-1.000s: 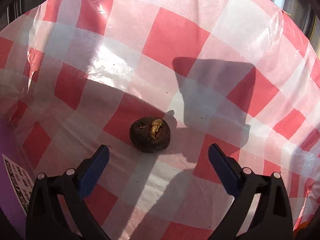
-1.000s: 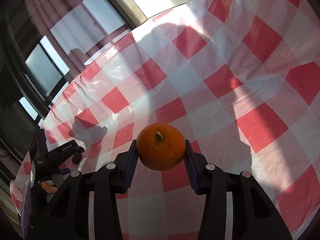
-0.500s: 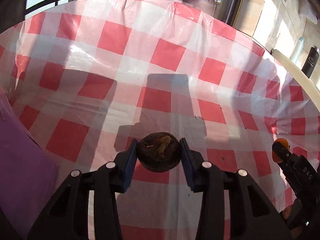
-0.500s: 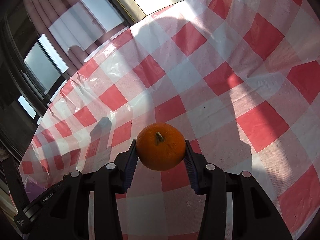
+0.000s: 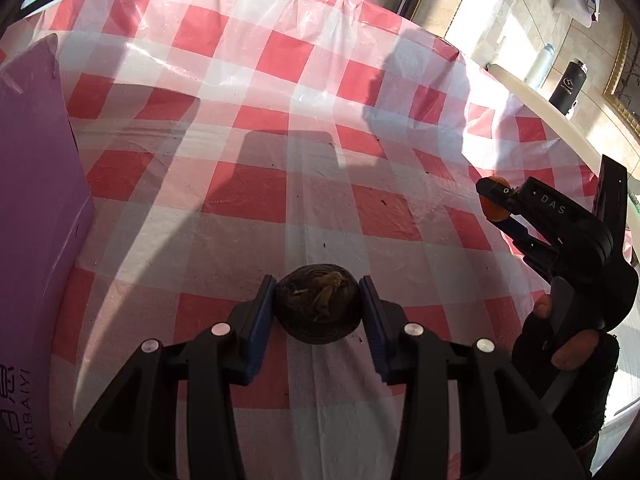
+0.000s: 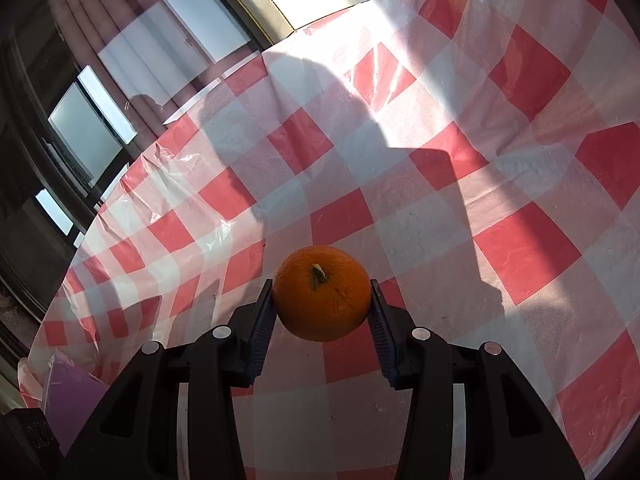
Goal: Organize fruits
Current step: 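Carry the orange and dark dried fruit over the white box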
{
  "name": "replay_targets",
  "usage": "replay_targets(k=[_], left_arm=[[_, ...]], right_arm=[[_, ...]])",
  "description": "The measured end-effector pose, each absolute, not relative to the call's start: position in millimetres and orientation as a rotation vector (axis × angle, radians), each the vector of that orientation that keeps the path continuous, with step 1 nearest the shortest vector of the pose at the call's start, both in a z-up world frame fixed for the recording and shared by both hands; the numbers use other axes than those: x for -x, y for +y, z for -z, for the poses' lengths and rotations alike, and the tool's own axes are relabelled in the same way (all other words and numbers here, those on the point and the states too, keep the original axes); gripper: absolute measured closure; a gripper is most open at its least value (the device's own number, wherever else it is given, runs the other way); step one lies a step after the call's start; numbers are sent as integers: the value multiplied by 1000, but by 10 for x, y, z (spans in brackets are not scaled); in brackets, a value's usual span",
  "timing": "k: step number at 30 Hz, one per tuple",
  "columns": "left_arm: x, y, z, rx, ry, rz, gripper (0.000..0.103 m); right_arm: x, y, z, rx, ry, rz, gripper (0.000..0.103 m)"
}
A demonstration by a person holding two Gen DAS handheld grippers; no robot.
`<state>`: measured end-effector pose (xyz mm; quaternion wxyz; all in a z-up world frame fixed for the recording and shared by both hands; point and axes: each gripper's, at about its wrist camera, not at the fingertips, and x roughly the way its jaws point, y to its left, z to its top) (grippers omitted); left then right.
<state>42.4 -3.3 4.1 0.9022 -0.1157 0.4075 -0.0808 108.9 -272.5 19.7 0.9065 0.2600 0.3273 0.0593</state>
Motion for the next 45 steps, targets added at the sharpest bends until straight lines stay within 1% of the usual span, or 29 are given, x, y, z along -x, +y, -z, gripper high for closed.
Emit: replay_targets(k=[16, 21, 23, 26, 31, 34, 37, 41, 45], left_arm=[[-428, -29, -51, 257, 840, 171, 61], [-334, 36, -124, 295, 780, 171, 61], [-256, 68, -150, 298, 775, 162, 61], [-27, 93, -163, 279, 770, 170, 61], [362, 126, -244, 251, 738, 175, 61], [593, 110, -385, 232, 697, 187, 61], [823, 124, -639, 230, 629, 214, 61], [1114, 278, -1138, 246, 505, 224, 61], [1387, 634, -1579, 233, 383, 139, 61]], right_arm=[[-1088, -2737, -214, -539, 675, -116, 58], [-968, -2766, -274, -553, 629, -133, 58], [-838, -2756, -286, -573, 641, -121, 58], [-426, -2722, -286, -635, 621, -122, 58], [236, -2515, -302, -637, 619, -145, 58], [465, -2421, -335, -626, 628, -170, 58], [571, -2293, -463, -607, 629, -209, 58], [692, -1938, -825, -543, 574, -312, 58], [800, -1412, -1153, -446, 527, -432, 58]])
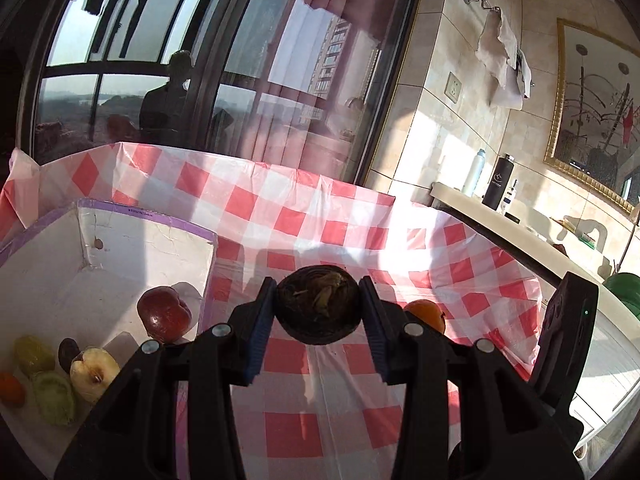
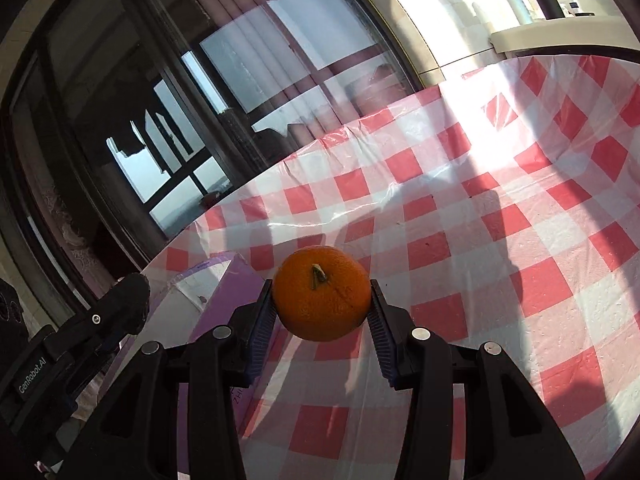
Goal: Organize fruits
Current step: 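Carry the orange and dark dried fruit over the white box, then lower both fruits into the box and open both tools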
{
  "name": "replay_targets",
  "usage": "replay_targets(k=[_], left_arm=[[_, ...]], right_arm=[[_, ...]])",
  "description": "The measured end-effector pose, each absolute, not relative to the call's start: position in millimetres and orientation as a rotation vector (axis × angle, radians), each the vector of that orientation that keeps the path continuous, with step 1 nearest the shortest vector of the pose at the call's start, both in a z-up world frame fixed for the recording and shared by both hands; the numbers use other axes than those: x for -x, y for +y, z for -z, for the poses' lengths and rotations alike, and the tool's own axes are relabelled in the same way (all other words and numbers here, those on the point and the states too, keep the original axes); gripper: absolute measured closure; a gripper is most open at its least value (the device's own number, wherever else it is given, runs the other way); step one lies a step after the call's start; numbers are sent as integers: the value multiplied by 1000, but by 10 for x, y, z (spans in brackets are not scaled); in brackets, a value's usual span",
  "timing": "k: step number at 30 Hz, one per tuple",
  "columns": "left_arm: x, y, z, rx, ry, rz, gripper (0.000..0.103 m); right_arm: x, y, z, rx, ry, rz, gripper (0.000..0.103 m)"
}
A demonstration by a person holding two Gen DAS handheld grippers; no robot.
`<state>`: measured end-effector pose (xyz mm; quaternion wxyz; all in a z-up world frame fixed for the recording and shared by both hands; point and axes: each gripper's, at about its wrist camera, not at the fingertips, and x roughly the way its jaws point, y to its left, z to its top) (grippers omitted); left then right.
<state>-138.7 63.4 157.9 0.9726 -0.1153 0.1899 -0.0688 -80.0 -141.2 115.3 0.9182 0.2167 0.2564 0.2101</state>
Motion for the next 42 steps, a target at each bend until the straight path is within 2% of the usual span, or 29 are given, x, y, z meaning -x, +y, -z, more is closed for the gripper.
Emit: replay_targets(k=[2, 6, 13, 20, 25, 28, 30, 32, 36, 38, 42], left_arm=[[1445, 887, -1696, 213, 372, 69, 61], [1389, 1519, -1724, 207, 470, -67, 61], [982, 2485, -1387, 168, 742, -223, 61], [605, 2636, -1059, 97, 1000, -162, 61], [536, 2626, -942, 115, 1078, -124, 60], [523, 2630, -914, 127, 1106, -108, 49], [531, 2632, -908, 134, 1114, -99, 30], [527, 2627, -915, 140, 1112, -92, 21], [571, 2651, -945, 170, 1098, -86, 5], [620, 2661, -1006, 183, 1060, -76, 5], [746, 2748, -1209, 211, 949, -110, 4]], right_arm=[[843, -1126, -1269, -398, 522, -496, 58], [927, -465, -1445, -213, 516, -600, 58], [946, 618, -1431, 133, 637, -697, 58], [644, 1274, -1105, 427, 852, -670, 58], [504, 1512, -848, 574, 958, -628, 58], [490, 1557, -841, 579, 998, -638, 58], [492, 1550, -831, 585, 1012, -641, 53], [497, 1543, -836, 582, 1018, -654, 46], [520, 1532, -856, 585, 1015, -653, 40], [523, 1507, -890, 567, 1020, -648, 23], [488, 1378, -971, 463, 1077, -674, 21]])
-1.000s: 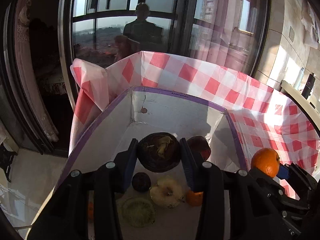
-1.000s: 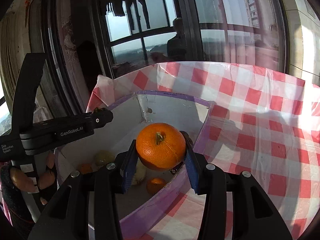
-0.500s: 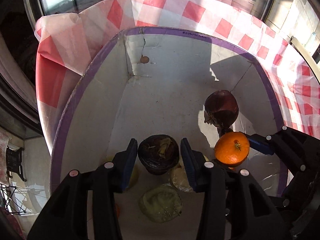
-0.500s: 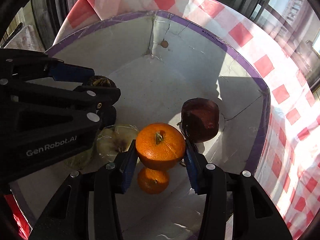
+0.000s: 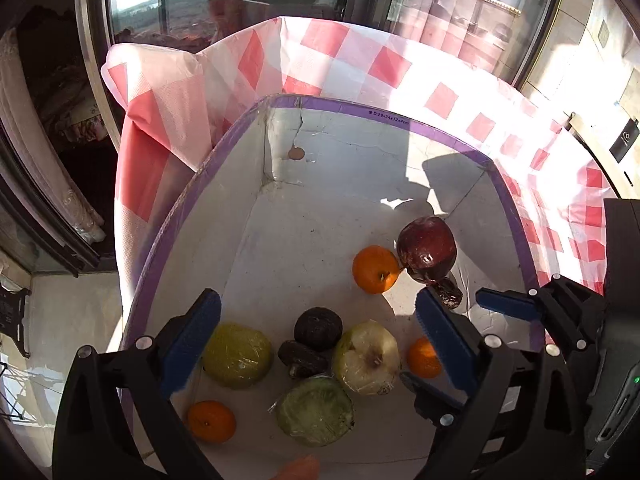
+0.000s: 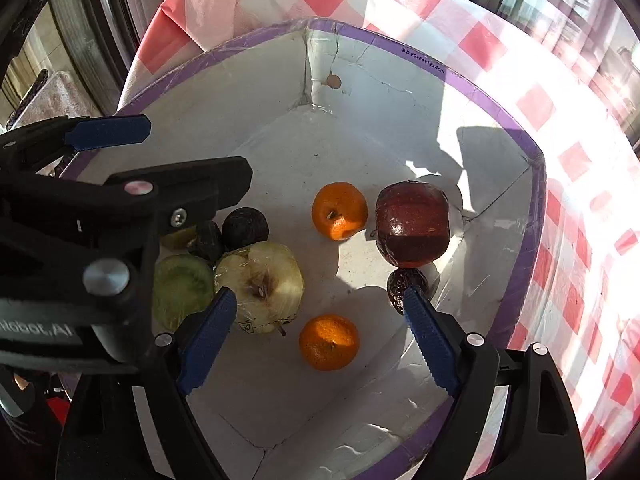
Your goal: Organize fruits
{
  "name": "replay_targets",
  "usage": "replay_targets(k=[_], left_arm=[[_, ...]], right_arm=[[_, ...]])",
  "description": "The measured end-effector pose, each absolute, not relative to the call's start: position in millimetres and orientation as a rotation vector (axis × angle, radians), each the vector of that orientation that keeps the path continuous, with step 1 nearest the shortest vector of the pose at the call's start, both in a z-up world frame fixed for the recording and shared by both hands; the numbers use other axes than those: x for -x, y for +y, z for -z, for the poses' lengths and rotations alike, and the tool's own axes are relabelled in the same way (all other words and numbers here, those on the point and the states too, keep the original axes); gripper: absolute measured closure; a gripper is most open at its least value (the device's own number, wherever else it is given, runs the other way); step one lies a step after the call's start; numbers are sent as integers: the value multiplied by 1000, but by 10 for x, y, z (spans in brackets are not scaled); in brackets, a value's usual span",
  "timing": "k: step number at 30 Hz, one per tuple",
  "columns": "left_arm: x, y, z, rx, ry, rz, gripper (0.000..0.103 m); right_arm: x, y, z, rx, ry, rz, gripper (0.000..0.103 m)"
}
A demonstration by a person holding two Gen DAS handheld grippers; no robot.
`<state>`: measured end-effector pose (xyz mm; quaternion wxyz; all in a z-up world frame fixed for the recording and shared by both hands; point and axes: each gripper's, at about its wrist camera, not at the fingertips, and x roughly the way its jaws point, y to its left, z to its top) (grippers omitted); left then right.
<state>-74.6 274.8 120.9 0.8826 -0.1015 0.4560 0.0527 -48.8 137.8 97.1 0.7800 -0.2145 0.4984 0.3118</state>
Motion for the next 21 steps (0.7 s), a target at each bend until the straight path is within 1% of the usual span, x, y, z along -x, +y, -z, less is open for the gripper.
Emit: replay_targets(k=[1, 3, 4, 5, 8, 15, 21], left_arm=[[754, 2772, -1234, 222, 939, -110, 2], [765, 2834, -1259, 260, 940, -108, 2], [782, 2867, -1257, 280, 947, -110, 2], [780, 2888, -1242, 297, 963, -113, 2], [748, 2892, -1138, 323, 1030, -94, 2], [775, 2724, -1121, 155, 1039, -169, 2], [782, 2697, -1138, 119, 1031, -159, 2]], right_arm=[[504, 1356, -998, 453, 1077, -670, 21], [557, 1312, -1044, 439, 1073, -672, 20], [598, 1293, -1065, 431, 1071, -677, 19], [643, 1269, -1078, 424, 1068, -681, 17], [760, 1269, -1072, 432, 1068, -690, 16], [820, 1323, -1051, 472, 1036, -660, 15], [777, 1336, -1033, 478, 1036, -654, 15]])
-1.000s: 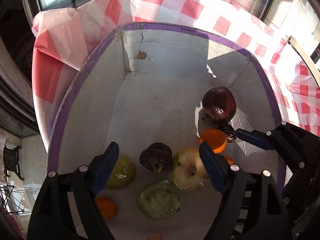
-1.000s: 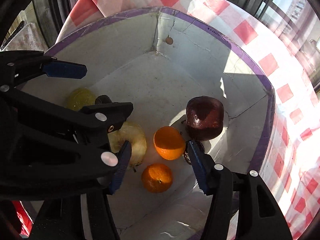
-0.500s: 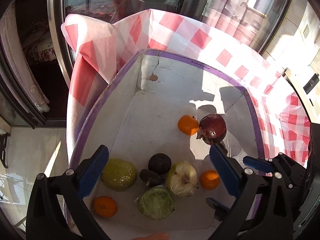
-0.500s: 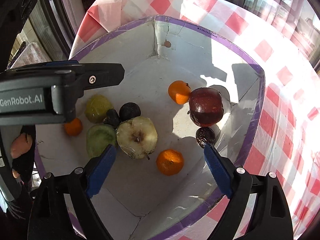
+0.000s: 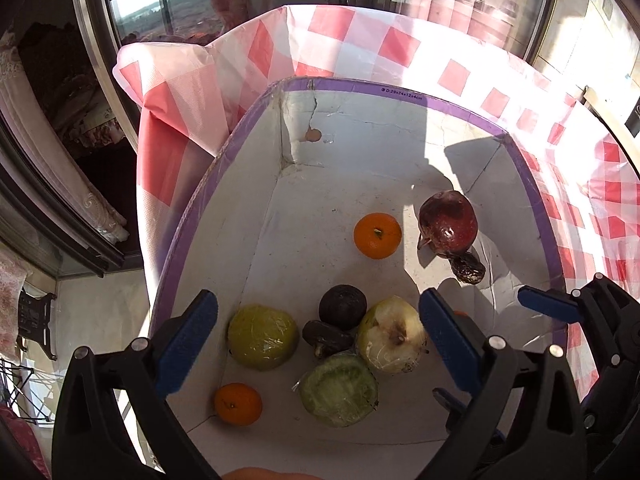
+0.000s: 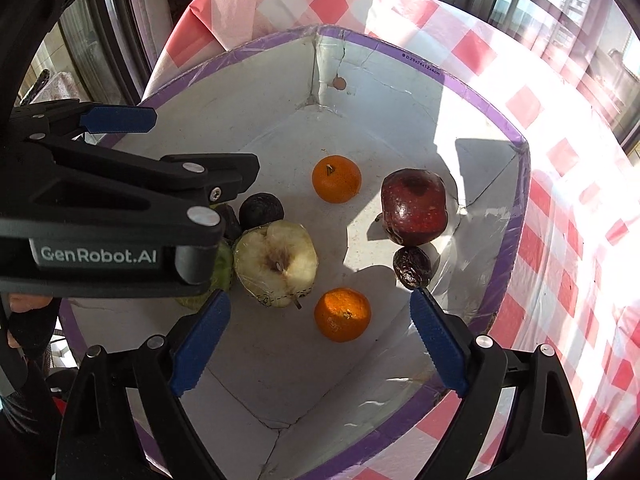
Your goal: Organize fruits
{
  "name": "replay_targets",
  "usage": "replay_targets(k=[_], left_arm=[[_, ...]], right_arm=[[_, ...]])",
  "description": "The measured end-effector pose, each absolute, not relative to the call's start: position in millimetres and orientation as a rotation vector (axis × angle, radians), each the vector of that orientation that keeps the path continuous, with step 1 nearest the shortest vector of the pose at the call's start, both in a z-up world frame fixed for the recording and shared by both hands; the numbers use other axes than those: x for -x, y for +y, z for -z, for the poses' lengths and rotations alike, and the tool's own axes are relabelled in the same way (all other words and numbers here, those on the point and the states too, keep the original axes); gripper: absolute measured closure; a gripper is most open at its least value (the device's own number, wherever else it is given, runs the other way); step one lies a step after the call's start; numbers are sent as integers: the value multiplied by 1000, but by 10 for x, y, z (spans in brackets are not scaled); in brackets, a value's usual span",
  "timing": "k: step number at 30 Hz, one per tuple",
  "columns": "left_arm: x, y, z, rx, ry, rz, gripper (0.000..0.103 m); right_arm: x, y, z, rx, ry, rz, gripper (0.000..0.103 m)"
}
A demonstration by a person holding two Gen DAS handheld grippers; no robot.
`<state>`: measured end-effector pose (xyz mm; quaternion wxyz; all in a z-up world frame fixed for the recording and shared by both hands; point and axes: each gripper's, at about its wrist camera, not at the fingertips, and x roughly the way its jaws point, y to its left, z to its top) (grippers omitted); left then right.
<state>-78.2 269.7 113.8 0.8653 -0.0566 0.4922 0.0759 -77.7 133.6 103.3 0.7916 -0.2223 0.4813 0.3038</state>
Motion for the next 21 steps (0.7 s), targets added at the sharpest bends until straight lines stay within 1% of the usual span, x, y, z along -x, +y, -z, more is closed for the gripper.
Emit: replay_targets(k=[9, 21], left_arm=[[782, 2695, -1126, 119, 1044, -142, 2], [763, 2719, -1079, 127, 1069, -141, 2]], right_arm=[[706, 1383, -973, 462, 1073, -682, 15], [698, 1413, -946, 474, 1069, -673, 15]])
